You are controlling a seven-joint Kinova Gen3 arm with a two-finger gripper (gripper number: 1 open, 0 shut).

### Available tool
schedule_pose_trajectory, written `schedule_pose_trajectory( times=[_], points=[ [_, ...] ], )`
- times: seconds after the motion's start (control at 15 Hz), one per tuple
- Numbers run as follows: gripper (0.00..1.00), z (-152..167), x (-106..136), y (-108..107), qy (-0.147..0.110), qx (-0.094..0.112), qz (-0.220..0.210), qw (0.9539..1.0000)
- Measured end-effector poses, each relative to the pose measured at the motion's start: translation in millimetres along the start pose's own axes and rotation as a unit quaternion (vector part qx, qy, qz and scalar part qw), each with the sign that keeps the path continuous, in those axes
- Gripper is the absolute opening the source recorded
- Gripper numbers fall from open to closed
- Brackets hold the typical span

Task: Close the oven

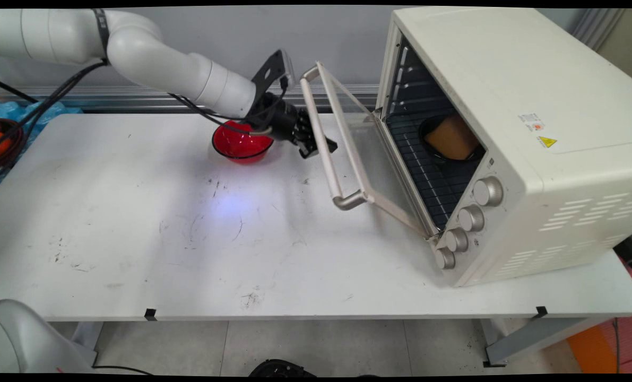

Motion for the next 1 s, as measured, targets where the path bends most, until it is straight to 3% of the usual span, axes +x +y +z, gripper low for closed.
schedule_pose_trajectory(
  times=[1.0],
  points=[
    [0.0,-12,72,-4,0.079,0.014,0.005,0.9968]
  ],
)
